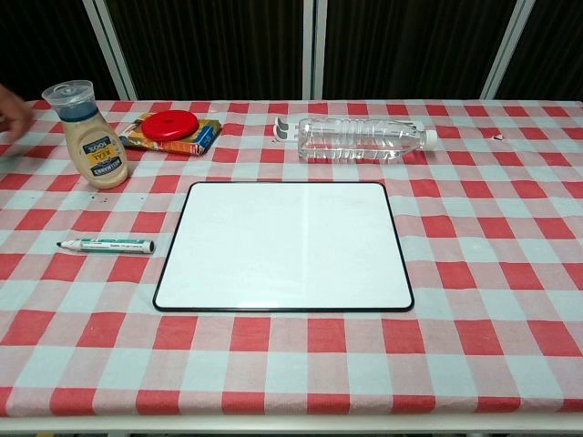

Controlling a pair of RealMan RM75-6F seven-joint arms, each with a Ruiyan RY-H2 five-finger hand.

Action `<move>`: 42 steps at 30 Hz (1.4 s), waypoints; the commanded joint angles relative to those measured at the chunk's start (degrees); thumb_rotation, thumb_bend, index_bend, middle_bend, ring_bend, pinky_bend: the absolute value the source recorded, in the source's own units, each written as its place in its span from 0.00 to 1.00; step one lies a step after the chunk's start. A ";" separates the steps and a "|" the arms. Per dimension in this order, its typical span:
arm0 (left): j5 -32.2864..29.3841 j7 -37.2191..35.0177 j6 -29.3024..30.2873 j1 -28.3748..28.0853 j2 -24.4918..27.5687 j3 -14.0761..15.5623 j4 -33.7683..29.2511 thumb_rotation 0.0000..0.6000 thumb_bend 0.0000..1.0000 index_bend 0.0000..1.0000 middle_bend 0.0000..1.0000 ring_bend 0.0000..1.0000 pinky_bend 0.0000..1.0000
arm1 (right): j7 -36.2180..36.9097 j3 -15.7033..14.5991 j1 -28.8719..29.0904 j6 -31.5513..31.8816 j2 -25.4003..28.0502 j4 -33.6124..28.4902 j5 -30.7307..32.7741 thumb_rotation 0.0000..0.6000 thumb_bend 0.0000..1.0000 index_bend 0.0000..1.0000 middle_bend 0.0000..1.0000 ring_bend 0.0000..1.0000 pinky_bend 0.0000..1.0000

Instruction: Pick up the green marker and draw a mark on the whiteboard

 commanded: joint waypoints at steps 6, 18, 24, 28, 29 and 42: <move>-0.51 1.19 0.64 0.36 0.06 -0.35 -0.52 1.00 0.19 0.15 0.09 0.06 0.07 | 0.43 0.11 0.57 -0.50 -0.21 0.41 -0.14 1.00 0.09 0.00 0.08 0.00 0.00; 2.52 2.48 -4.04 -7.08 -0.03 -4.47 -2.43 1.00 0.18 0.21 0.15 0.24 0.24 | 3.37 2.27 0.67 2.57 2.70 1.19 -0.50 1.00 0.09 0.00 0.08 0.00 0.00; -0.76 6.09 -16.19 -15.89 -4.33 -6.76 -1.51 1.00 0.18 0.35 0.32 0.63 0.77 | 4.20 2.87 1.43 1.82 3.62 1.03 -0.05 1.00 0.09 0.00 0.08 0.00 0.00; -4.81 15.63 -22.11 -19.73 -9.37 -6.70 -0.01 1.00 0.18 0.39 0.38 0.76 0.87 | 4.84 2.58 1.56 0.93 3.55 1.38 0.42 1.00 0.09 0.00 0.08 0.00 0.00; -6.23 17.87 -23.45 -20.44 -10.49 -6.62 0.06 1.00 0.18 0.39 0.38 0.77 0.87 | 4.87 2.54 1.57 0.76 3.56 1.46 0.59 1.00 0.09 0.00 0.08 0.00 0.00; -23.57 41.84 -27.02 -25.73 -22.24 -5.47 0.88 1.00 0.21 0.42 0.40 0.82 0.91 | 5.43 2.16 1.85 -1.23 3.21 2.29 2.27 1.00 0.09 0.00 0.08 0.00 0.00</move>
